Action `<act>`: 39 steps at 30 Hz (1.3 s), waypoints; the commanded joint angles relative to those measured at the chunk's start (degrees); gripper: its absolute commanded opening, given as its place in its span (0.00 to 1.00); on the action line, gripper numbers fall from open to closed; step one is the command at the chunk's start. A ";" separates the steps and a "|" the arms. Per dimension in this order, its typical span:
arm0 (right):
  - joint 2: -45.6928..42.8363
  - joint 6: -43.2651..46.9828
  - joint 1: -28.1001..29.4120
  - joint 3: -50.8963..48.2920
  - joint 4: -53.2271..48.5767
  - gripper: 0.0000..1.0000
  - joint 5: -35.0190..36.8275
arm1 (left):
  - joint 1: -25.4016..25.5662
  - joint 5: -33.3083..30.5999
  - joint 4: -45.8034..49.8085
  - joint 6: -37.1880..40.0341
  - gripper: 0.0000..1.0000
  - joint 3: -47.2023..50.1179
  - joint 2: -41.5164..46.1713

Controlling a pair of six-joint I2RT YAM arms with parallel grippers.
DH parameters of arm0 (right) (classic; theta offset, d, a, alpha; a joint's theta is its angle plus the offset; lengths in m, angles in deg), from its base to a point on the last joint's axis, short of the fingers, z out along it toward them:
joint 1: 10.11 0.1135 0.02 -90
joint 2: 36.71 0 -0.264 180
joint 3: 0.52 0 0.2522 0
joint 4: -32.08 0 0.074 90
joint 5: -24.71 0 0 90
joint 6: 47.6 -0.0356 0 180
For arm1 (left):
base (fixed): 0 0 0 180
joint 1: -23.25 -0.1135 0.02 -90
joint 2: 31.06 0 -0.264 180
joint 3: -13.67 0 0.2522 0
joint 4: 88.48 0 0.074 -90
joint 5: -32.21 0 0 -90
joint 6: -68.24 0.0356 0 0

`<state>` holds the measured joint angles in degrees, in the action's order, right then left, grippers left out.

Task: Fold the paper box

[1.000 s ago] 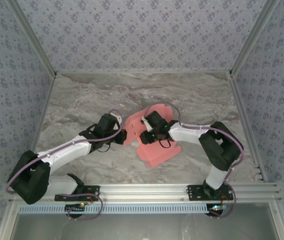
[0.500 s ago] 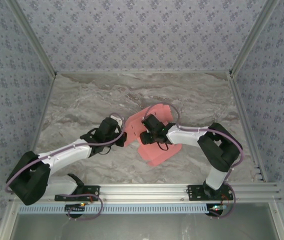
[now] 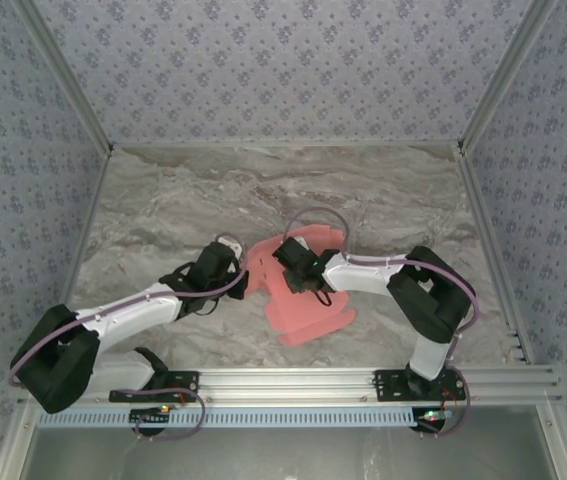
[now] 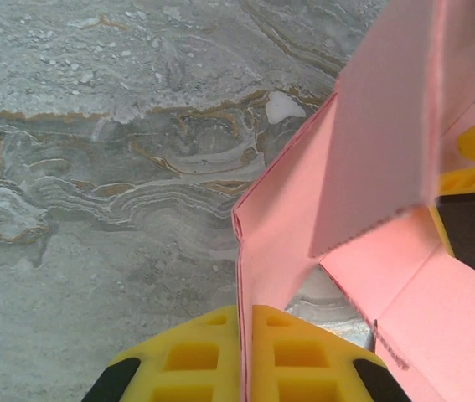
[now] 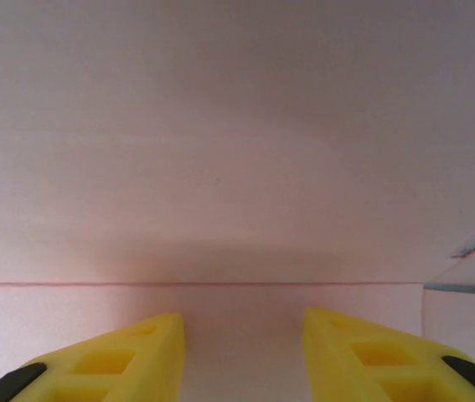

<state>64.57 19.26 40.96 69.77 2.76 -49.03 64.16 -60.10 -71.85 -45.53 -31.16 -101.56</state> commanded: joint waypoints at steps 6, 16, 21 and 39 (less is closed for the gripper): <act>-12.77 -10.78 0.24 1.85 -0.33 0.50 -2.44 | 0.20 -4.12 0.93 -1.01 0.00 0.91 2.34; -24.47 -64.32 0.09 -5.64 7.98 0.72 -4.22 | 0.15 -5.77 -2.10 -0.76 0.00 4.40 5.34; -21.37 -77.17 -0.88 -4.17 12.25 0.75 -11.43 | 0.30 -6.52 -2.78 0.10 0.00 5.32 6.59; -8.23 -82.89 -7.03 4.90 10.35 0.61 -18.75 | 0.99 -6.94 -4.19 1.44 0.00 5.03 4.85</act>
<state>54.99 -62.64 33.86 72.79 15.55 -65.86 64.66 -65.45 -74.87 -45.14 -26.11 -96.10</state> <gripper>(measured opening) 0.618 0.044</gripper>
